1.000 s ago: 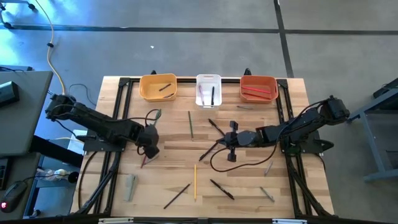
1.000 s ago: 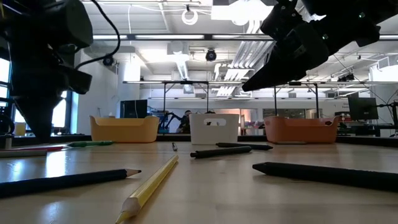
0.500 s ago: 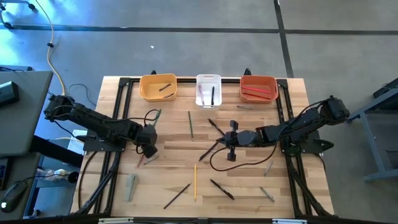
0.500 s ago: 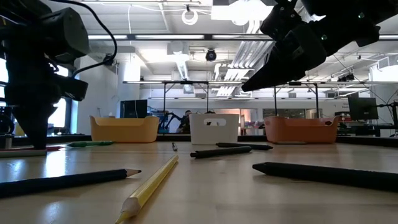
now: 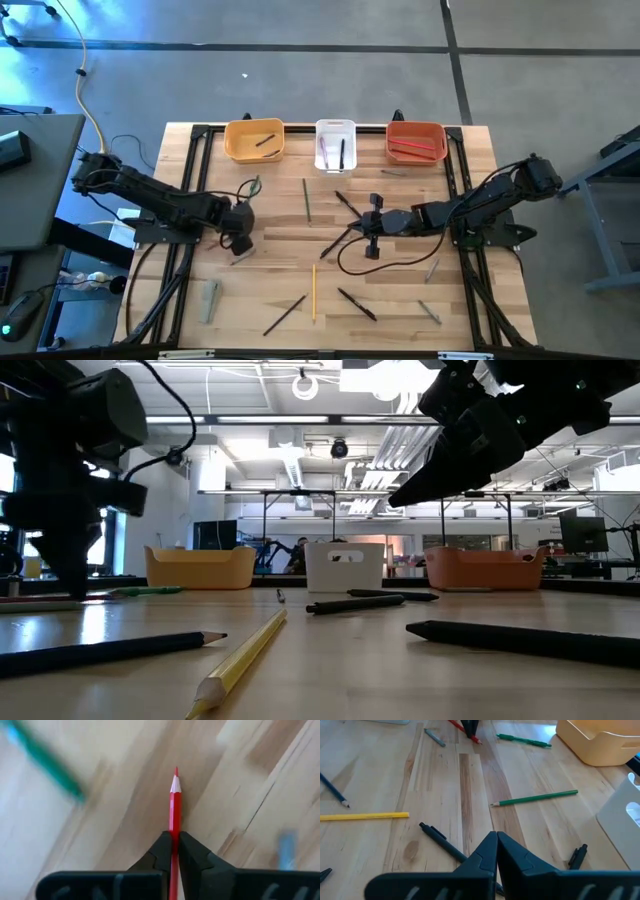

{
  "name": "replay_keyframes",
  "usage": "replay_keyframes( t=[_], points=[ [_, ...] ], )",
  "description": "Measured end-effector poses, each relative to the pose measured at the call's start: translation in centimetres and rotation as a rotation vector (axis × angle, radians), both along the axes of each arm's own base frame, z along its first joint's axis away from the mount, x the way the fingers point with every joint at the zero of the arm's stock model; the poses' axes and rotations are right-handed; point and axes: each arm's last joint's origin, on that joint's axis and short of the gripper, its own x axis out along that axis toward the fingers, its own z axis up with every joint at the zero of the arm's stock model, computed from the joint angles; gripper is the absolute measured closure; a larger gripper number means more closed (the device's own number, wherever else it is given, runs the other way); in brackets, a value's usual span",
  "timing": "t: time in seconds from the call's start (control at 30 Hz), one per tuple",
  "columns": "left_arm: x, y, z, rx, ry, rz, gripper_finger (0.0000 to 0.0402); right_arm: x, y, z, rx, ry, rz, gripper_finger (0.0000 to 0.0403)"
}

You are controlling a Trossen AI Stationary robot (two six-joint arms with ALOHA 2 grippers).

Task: Sort crayons/erasers/pens/pencils in bins
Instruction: Put the red pencil into the orange bin

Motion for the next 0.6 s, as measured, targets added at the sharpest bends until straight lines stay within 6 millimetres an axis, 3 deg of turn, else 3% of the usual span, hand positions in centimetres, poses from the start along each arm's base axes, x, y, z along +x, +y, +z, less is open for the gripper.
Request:
replay_keyframes(
  t=[0.37, 0.6],
  points=[
    [2.5, -0.1, 1.9, 0.029, -0.216, -0.074, 0.0398, 0.1, -0.1, 0.1, -0.006, -0.007, 0.002, 0.0403],
    [4.4, -0.2, 3.4, 0.049, -0.437, -0.119, 0.0398, 2.0, 0.4, -1.4, 0.009, -0.118, 0.044, 0.0403]
  ],
)
